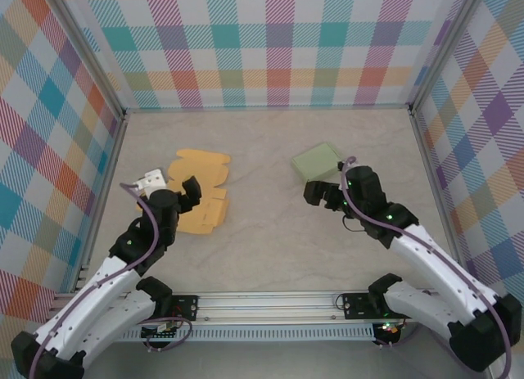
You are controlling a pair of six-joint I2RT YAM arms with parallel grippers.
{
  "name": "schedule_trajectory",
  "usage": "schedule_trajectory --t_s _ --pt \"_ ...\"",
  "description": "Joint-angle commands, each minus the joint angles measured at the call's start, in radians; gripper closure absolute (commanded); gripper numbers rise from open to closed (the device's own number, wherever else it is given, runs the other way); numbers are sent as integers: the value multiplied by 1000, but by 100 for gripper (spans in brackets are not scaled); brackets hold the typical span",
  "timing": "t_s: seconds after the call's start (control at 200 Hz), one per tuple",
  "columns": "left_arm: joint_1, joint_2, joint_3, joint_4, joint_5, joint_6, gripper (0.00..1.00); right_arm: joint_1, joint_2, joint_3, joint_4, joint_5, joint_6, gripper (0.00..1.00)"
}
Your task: Fold the paper box
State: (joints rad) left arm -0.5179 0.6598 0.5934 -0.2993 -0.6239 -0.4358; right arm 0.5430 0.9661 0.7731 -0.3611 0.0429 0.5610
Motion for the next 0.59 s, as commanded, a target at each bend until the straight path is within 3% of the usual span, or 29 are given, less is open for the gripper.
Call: schedule_trajectory --t_s 0.0,0.145,0.33,0.59 --pt "20 -55 -51 -201 -81 -169 0 28 133 -4 175 -172 72 5" --pt "21 -151 -109 -278 -159 -264 0 113 335 55 257 -183 111 10" --pt "21 -303 -203 -253 -119 -274 0 213 576 169 345 -175 161 11" --pt "21 -492 -258 -317 -142 -294 0 292 917 462 285 -219 169 15"
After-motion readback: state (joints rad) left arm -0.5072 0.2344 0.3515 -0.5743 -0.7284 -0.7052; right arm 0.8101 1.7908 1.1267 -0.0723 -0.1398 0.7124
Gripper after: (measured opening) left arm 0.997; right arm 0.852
